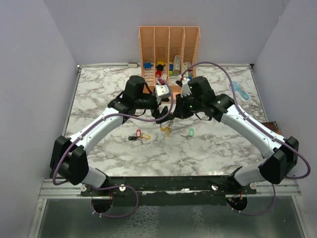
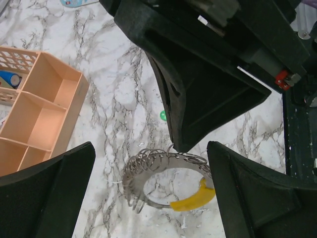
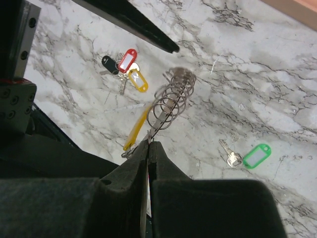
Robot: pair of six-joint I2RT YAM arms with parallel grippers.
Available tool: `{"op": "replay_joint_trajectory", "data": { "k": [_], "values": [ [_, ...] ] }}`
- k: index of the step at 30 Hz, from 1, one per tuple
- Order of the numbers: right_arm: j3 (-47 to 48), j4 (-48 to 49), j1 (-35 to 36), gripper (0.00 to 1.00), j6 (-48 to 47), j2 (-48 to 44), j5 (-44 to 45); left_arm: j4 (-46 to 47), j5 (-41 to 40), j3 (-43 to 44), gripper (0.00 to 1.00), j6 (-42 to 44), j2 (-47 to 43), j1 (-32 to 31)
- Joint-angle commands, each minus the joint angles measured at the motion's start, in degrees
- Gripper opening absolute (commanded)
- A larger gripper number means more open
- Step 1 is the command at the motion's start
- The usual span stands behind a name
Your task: Put the keys on the keyring
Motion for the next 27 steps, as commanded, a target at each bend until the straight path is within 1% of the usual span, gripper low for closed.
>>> {"op": "replay_joint_trajectory", "data": {
  "k": [1, 5, 9, 13, 15, 18, 25, 27],
  "values": [
    [3.2, -0.5, 1.3, 0.02, 0.5, 0.1, 0.4, -2.5, 2.3, 2.6, 0.99, -0.3, 1.0, -0.6],
    [4.1, -0.2, 1.9, 0.02, 1.0, -0.1, 0.6, -4.0, 2.6, 2.1, 0.99, 1.3, 1.4, -0.7],
    [4.3, 0.4, 2.3, 0.02, 1.5, -0.1, 0.2, -5.1, 7.2, 1.6, 0.99, 1.1, 1.4, -1.5],
    [4.5, 1.3, 2.6, 0.02, 2.0, -0.2, -0.3, -6.6, 8.1, 1.4, 0.99, 2.0, 1.4, -2.4],
    [4.7, 1.4, 2.7, 0.02, 1.9, -0.5, -0.3, -8.2, 8.0, 1.3, 0.95, 4.4, 1.4, -2.5],
    [4.5, 1.6, 2.7, 0.02, 1.8, -1.4, -0.5, -10.3, 7.4, 1.3, 0.84, 7.5, 1.2, -2.5],
    [1.9, 2.6, 2.6, 0.02, 1.8, -4.3, -0.6, -13.6, 6.0, 1.8, 0.80, 10.8, 0.3, -2.5],
    [1.8, 2.4, 2.6, 0.02, 1.7, -4.7, -1.2, -14.8, 5.9, 2.1, 0.76, 11.5, 0.2, -2.4]
  ]
}}
